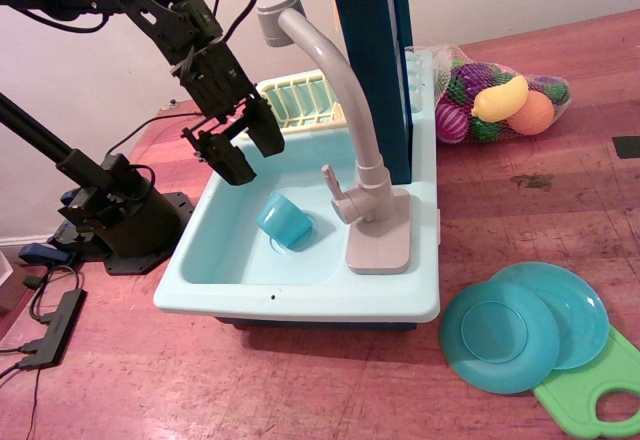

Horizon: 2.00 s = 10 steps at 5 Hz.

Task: Flip cup upright

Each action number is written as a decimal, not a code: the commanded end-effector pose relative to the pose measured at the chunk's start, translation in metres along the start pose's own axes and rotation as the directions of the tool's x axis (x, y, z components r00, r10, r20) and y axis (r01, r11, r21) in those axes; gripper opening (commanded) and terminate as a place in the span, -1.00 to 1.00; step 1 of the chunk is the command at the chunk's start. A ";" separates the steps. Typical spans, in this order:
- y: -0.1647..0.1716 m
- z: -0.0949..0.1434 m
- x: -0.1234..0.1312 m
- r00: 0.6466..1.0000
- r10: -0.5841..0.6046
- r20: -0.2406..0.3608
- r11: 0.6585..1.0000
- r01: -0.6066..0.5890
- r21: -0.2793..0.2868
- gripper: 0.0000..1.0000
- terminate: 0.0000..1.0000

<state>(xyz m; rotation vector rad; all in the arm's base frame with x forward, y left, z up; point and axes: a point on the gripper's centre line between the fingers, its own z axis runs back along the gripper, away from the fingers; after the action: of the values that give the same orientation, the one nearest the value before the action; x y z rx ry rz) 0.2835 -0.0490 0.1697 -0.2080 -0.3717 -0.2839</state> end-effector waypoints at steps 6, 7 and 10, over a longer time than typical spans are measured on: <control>0.004 -0.062 -0.018 0.999 -0.044 -0.031 0.998 0.043 -0.034 1.00 -1.00; 0.007 -0.054 -0.022 0.998 -0.059 -0.006 0.998 0.058 -0.017 1.00 -1.00; -0.008 -0.032 -0.010 0.994 -0.107 0.002 0.994 0.107 -0.016 -1.00 -1.00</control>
<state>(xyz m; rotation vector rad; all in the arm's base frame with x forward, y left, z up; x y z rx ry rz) 0.2789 -0.0682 0.1281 -0.2146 -0.3491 -0.4181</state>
